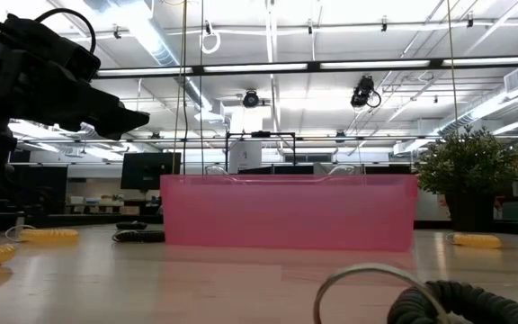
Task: Sort spring keychains
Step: Put the black spring keychain into the red bin
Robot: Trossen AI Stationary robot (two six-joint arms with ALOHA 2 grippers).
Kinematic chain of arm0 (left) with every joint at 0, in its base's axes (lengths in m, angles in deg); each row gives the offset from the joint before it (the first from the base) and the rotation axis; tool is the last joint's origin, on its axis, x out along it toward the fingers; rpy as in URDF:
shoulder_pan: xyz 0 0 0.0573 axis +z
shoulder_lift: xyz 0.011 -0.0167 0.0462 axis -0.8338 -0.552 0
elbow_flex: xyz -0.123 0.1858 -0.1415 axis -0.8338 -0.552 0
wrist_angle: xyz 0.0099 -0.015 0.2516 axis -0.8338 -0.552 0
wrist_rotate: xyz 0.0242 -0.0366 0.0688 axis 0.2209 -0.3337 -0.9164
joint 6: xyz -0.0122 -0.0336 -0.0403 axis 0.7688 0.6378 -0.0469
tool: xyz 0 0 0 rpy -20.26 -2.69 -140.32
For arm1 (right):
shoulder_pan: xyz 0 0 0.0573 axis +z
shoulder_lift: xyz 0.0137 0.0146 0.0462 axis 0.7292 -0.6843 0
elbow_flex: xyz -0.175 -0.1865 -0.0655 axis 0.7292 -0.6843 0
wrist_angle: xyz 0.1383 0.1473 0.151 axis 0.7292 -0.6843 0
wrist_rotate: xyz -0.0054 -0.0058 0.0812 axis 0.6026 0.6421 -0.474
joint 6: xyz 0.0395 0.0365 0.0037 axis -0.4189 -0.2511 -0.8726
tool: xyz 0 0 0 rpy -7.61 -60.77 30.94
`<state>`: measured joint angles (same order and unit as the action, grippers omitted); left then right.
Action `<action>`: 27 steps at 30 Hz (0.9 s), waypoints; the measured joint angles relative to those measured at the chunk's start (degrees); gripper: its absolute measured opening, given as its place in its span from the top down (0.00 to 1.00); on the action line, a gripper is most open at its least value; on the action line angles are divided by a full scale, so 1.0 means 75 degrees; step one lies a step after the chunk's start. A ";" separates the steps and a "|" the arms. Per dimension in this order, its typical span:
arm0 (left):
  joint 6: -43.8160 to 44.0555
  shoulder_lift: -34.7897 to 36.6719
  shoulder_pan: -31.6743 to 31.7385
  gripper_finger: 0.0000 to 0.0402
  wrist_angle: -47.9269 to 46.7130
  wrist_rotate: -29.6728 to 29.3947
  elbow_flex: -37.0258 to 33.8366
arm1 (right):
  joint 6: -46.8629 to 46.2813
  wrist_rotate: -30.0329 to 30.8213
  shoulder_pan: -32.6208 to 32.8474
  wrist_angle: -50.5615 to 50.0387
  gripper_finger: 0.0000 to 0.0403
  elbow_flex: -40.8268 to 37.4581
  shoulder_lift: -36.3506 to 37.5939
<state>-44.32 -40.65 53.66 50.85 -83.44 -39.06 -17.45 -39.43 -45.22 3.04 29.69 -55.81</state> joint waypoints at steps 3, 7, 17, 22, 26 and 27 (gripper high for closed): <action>-0.0001 -0.0001 0.0000 0.16 0.0000 0.0001 0.0000 | 0.0150 0.0011 0.0105 -0.0986 0.09 0.0451 -0.0197; 0.0001 -0.0001 0.0003 0.16 0.0000 -0.0001 0.0000 | 0.0785 0.0027 0.0528 -0.1911 0.09 0.0922 -0.0494; 0.0002 -0.0001 0.0000 0.16 0.0000 -0.0001 0.0000 | 0.1668 0.2996 0.2177 -0.3962 0.09 0.2058 -0.1243; 0.0000 0.0000 0.0002 0.16 0.0000 0.0000 0.0000 | 0.1483 0.4422 0.2816 -0.4767 0.09 0.2515 -0.1565; 0.0001 -0.0001 0.0001 0.16 0.0000 -0.0001 0.0000 | 0.1195 0.5255 0.3196 -0.5356 0.09 0.2779 -0.1830; -0.0001 -0.0001 0.0003 0.16 0.0000 -0.0001 0.0000 | 0.1096 0.5439 0.3267 -0.5408 0.09 0.2815 -0.1888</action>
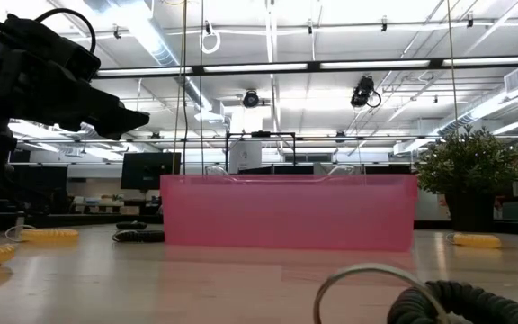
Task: Sort spring keychains
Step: Put the black spring keychain into the red bin
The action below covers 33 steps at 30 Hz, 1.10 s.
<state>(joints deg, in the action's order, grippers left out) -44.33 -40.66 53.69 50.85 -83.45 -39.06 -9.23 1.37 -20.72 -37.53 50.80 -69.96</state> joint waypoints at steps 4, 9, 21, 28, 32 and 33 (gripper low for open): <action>0.0002 0.0000 -0.0003 0.16 -0.0001 0.0001 0.0000 | -0.0368 0.0618 0.0233 -0.0467 0.09 0.0164 -0.0211; 0.0003 0.0003 -0.0003 0.16 0.0000 0.0000 0.0000 | -0.1397 0.1343 0.0412 -0.1809 0.09 0.0612 -0.0606; 0.0003 0.0000 0.0000 0.16 0.0000 0.0000 0.0000 | -0.4898 0.1142 0.0453 -0.5688 0.09 0.1933 -0.2174; 0.0001 0.0002 -0.0003 0.16 0.0000 0.0002 0.0000 | -0.7605 0.0131 0.0496 -0.7597 0.09 0.2337 -0.2969; 0.0003 0.0003 -0.0003 0.16 0.0000 0.0000 0.0000 | -0.8608 0.0023 0.0662 -0.8124 0.09 0.2380 -0.3193; 0.0000 0.0001 -0.0003 0.16 0.0000 0.0000 0.0000 | -0.8797 0.0020 0.0741 -0.8196 0.09 0.2380 -0.3248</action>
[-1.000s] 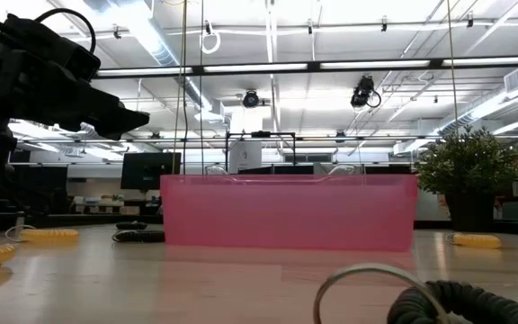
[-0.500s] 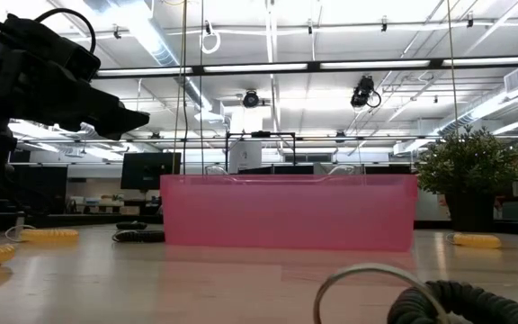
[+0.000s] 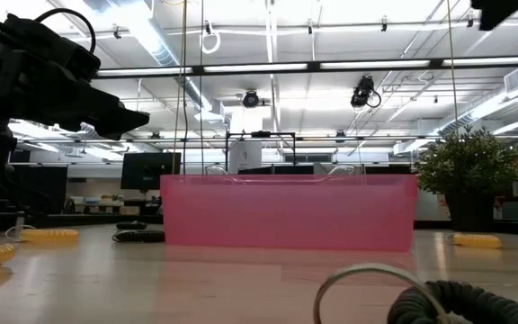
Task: Sort spring keychains
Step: Put the black spring keychain into the red bin
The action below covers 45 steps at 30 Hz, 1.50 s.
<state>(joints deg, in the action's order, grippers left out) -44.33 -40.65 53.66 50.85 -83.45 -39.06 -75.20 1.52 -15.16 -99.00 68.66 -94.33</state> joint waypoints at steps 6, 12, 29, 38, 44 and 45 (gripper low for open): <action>0.0002 0.0000 0.0001 0.16 0.0000 0.0000 0.0000 | -0.1010 0.0000 0.0475 -0.0331 0.09 0.0000 -0.0181; 0.0002 0.0000 0.0000 0.16 0.0000 0.0000 0.0000 | -0.1103 0.0520 0.1017 -0.0343 0.09 0.0000 -0.0397; 0.0001 0.0002 0.0000 0.16 0.0000 0.0000 0.0000 | -0.0583 0.0442 0.1580 0.1106 0.09 -0.0003 -0.0550; 0.0003 0.0002 0.0003 0.16 0.0000 0.0003 0.0000 | 0.1068 0.0657 0.1580 0.2098 0.09 -0.0003 -0.0594; 0.0001 0.0002 0.0000 0.16 0.0000 0.0003 0.0000 | 0.1477 0.0388 0.1589 0.1591 0.09 -0.0003 -0.1217; 0.0002 0.0002 0.0000 0.16 -0.0003 0.0000 0.0000 | 0.1772 0.0316 0.1589 0.1530 0.09 -0.0008 -0.1381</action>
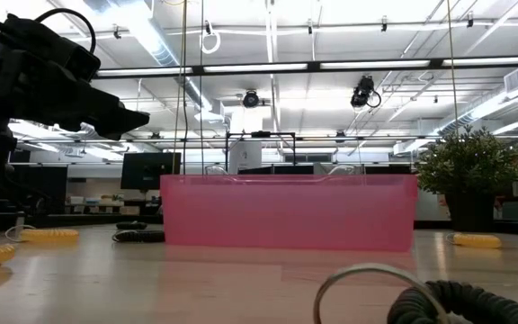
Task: Sort spring keychains
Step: Put the black spring keychain into the red bin
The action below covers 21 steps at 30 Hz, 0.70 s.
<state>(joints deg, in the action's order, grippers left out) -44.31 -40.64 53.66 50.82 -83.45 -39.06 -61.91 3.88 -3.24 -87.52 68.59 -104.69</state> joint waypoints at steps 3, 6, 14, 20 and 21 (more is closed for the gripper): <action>0.0001 0.0000 0.0003 0.16 0.0001 0.0003 0.0000 | 0.0284 -0.0080 0.0008 0.0021 0.09 -0.0003 -0.0532; -0.0002 -0.0003 0.0000 0.16 0.0001 0.0001 0.0000 | 0.0217 -0.0157 0.0012 -0.0015 0.09 -0.0003 -0.1086; 0.0001 -0.0002 0.0002 0.16 0.0001 0.0001 0.0000 | -0.0496 -0.0491 0.0040 -0.1252 0.09 -0.0006 -0.2138; 0.0001 -0.0003 0.0000 0.16 0.0003 0.0003 0.0000 | -0.0811 -0.0504 0.0264 -0.1317 0.09 -0.0164 -0.2194; -0.0002 -0.0003 0.0000 0.16 0.0003 0.0000 0.0000 | -0.0956 -0.0574 0.0304 -0.1319 0.09 -0.0245 -0.2194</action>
<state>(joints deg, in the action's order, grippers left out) -44.33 -40.66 53.66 50.85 -83.45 -39.06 -69.08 -0.42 -0.96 -97.41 66.76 -121.14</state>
